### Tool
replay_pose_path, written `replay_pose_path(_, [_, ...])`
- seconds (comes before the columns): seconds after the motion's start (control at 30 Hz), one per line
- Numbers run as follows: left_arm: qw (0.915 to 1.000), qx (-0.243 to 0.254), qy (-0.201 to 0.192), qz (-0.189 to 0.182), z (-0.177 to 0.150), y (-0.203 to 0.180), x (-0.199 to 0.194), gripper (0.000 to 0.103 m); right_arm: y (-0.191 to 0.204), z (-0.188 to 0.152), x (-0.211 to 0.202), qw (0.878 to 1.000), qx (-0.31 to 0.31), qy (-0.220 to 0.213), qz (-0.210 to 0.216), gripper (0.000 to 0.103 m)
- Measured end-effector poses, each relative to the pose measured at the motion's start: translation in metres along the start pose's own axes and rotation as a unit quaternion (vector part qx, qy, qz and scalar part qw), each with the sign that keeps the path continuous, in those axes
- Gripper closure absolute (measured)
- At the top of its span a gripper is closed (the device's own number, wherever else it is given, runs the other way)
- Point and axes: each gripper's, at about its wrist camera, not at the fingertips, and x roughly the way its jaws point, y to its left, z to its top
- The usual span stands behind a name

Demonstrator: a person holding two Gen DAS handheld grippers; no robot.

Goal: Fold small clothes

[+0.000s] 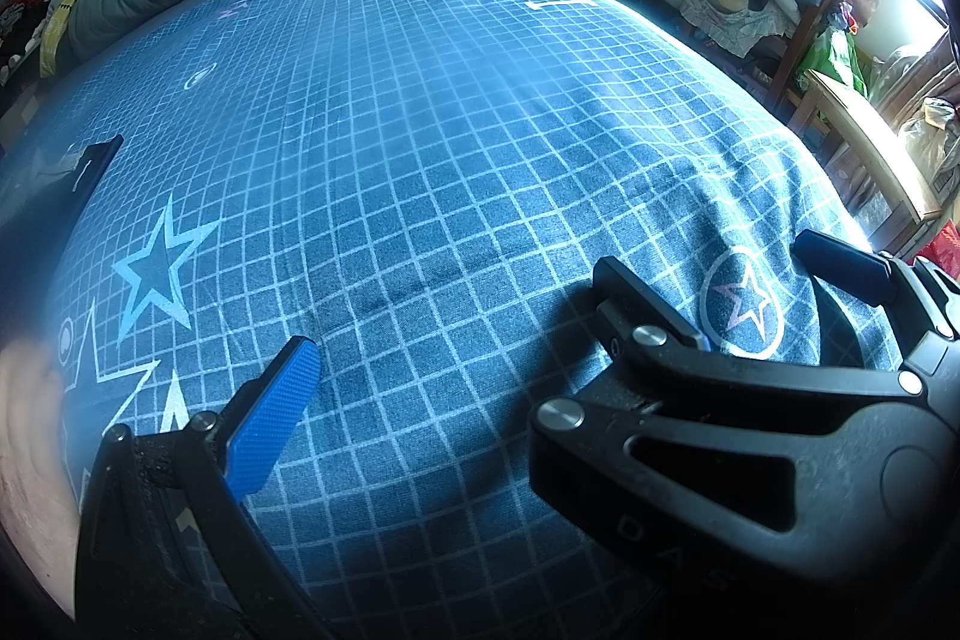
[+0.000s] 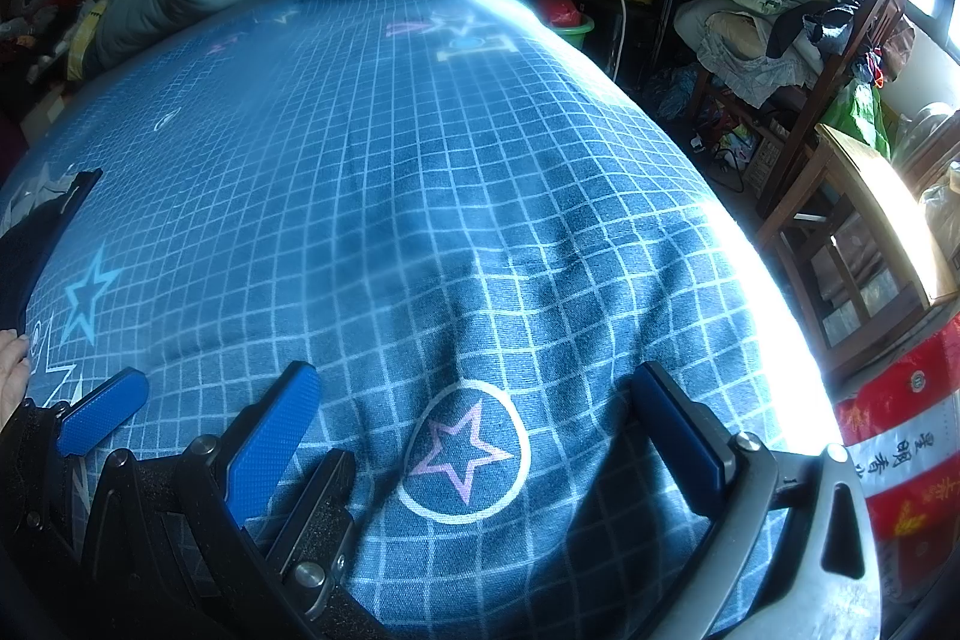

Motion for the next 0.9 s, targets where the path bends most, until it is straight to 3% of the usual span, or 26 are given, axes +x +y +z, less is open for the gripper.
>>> replay_pose_path(0.9, [1.0000,0.000,0.000,-0.001,0.0002,0.0008,0.0001,0.000,-0.0001,0.0006,0.0005,1.000,0.000,0.000,0.000,0.000])
